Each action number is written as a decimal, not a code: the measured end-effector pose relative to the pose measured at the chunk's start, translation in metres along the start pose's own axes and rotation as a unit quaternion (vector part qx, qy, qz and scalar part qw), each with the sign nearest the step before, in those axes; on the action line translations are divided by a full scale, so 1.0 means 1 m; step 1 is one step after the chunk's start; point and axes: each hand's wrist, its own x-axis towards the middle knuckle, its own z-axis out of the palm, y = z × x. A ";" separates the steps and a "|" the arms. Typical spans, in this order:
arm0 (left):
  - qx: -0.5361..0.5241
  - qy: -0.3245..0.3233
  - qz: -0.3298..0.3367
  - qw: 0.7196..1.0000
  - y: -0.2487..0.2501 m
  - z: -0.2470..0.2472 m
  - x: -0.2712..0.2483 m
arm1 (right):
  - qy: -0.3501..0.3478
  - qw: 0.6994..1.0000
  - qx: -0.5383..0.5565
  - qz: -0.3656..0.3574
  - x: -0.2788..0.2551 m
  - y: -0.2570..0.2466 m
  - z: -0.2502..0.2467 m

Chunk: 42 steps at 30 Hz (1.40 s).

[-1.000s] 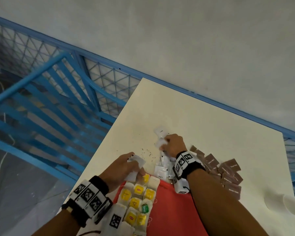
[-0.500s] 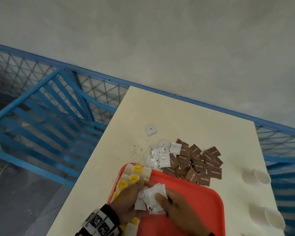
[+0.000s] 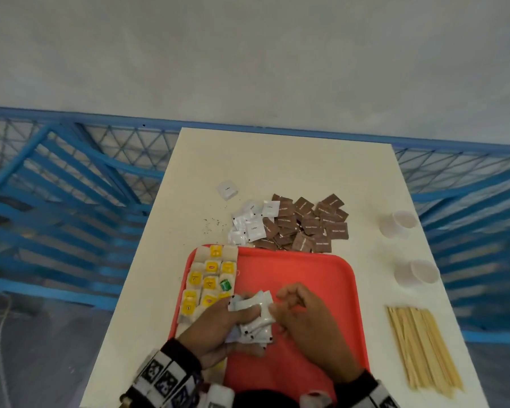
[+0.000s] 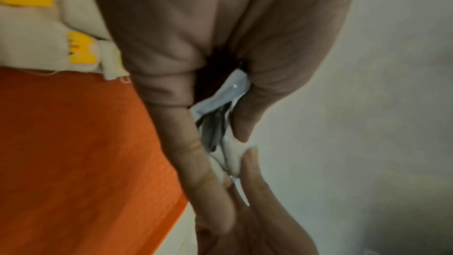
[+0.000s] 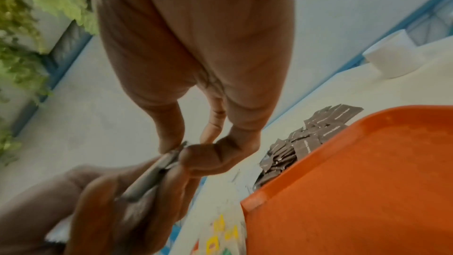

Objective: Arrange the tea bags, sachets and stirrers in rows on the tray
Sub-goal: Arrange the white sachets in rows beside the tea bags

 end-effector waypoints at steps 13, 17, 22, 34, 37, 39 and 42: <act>0.068 -0.052 0.101 0.991 0.004 0.004 -0.029 | -0.005 0.995 0.103 -0.002 -0.019 -0.024 0.003; 0.024 -0.041 0.111 0.993 0.004 0.002 -0.033 | -0.021 0.994 0.106 -0.020 -0.018 -0.026 0.006; 0.067 -0.030 0.096 0.993 0.006 -0.006 -0.034 | -0.059 0.996 0.030 -0.065 -0.012 -0.031 0.001; 0.123 0.079 0.185 0.972 -0.002 -0.026 -0.028 | -0.090 0.993 -0.048 -0.063 -0.001 -0.025 0.010; 0.121 0.098 0.202 0.967 -0.005 -0.030 -0.025 | -0.096 0.988 -0.085 -0.089 0.001 -0.019 0.013; 0.124 0.106 0.210 0.964 -0.005 -0.033 -0.025 | -0.089 0.987 -0.075 -0.106 0.004 -0.018 0.011; 0.137 0.115 0.230 0.957 -0.004 -0.035 -0.025 | -0.080 0.990 -0.072 -0.092 0.010 -0.022 0.012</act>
